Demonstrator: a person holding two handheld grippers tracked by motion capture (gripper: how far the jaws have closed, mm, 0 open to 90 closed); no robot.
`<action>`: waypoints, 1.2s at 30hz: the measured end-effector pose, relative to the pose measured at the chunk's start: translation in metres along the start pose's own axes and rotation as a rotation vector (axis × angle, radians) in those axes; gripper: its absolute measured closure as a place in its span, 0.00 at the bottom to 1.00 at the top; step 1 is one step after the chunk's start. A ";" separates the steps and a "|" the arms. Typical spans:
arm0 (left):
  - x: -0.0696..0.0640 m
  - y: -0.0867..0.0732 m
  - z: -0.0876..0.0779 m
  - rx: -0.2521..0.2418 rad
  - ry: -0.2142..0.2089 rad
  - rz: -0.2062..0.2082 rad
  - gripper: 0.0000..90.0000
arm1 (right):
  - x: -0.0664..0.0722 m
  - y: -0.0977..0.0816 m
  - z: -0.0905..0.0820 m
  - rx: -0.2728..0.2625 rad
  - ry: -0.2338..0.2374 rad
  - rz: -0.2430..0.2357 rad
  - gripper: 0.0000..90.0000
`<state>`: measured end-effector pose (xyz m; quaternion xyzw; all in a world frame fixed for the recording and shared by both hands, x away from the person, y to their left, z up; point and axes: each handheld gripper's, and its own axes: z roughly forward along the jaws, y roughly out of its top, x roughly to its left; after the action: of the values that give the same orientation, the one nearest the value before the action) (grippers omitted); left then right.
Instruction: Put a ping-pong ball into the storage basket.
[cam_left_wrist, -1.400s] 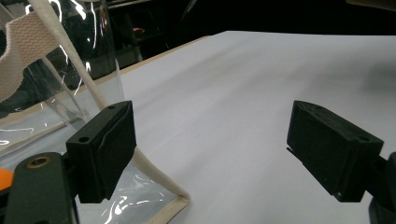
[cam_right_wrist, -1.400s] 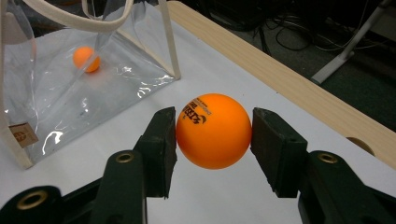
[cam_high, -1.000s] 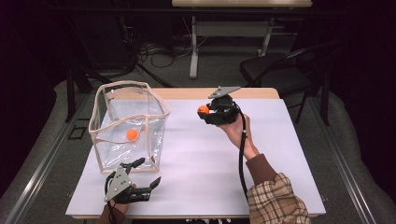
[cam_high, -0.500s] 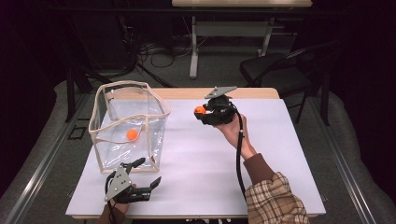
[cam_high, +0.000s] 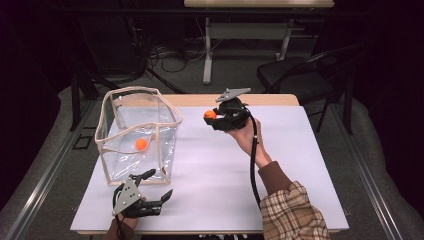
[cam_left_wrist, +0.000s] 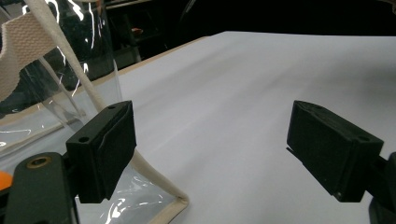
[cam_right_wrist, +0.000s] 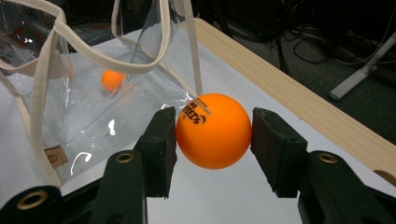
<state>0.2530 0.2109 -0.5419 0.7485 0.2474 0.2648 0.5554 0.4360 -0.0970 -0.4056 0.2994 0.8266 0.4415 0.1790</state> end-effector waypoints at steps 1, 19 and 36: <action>0.000 0.000 0.000 0.000 0.000 0.000 0.17 | 0.001 0.001 0.000 0.002 0.000 0.000 0.57; 0.000 0.000 0.000 0.000 0.000 -0.001 0.17 | 0.003 0.018 0.004 -0.011 0.005 -0.020 0.57; 0.000 0.000 0.000 0.000 -0.002 0.001 0.17 | 0.009 0.034 0.006 -0.027 0.002 -0.042 0.57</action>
<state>0.2531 0.2111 -0.5417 0.7490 0.2465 0.2645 0.5553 0.4447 -0.0727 -0.3804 0.2792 0.8269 0.4492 0.1912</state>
